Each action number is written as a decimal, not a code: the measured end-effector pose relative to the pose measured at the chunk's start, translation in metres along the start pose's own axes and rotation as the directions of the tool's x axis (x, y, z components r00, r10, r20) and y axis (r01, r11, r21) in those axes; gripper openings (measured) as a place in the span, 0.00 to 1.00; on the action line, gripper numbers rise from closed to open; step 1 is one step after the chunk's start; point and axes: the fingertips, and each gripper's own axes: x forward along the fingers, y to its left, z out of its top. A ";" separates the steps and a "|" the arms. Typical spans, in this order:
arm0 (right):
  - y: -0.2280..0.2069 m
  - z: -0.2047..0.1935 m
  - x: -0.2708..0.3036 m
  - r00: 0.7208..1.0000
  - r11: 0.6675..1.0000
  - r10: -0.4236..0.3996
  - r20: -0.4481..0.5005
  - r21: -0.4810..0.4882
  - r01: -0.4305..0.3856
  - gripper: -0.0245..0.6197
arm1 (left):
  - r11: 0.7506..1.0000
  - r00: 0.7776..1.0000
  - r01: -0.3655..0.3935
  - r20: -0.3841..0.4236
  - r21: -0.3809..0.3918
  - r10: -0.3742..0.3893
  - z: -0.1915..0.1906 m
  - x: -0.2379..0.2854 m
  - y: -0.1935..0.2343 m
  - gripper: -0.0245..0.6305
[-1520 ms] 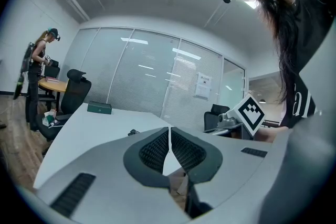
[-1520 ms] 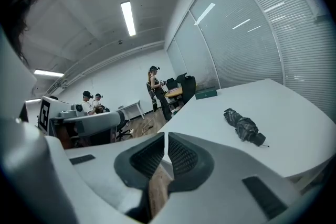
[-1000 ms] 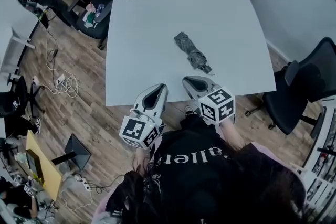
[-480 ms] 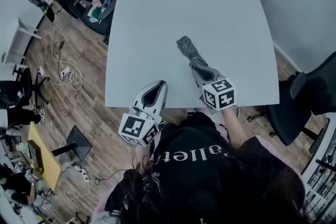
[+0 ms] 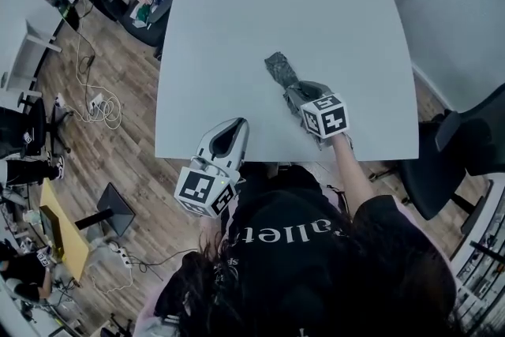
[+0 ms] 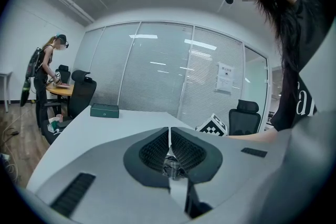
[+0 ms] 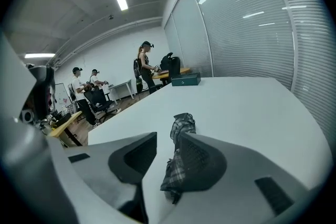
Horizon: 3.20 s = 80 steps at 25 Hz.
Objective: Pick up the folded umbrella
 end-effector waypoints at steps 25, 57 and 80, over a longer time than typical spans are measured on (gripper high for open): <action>-0.047 -0.065 0.102 0.941 0.986 -0.161 -0.299 -0.083 0.142 0.49 | 1.000 0.999 0.024 -0.024 -0.012 -0.025 0.017 0.007 0.084 0.08; 0.021 -0.010 -0.029 0.997 0.914 0.076 0.034 0.396 -0.083 0.40 | 1.000 1.000 0.010 0.007 0.008 -0.010 0.013 -0.006 0.032 0.08; 0.054 -0.022 -0.106 0.981 0.877 0.123 0.151 0.446 -0.179 0.40 | 0.999 0.996 0.031 -0.089 0.016 -0.029 -0.019 -0.013 -0.023 0.08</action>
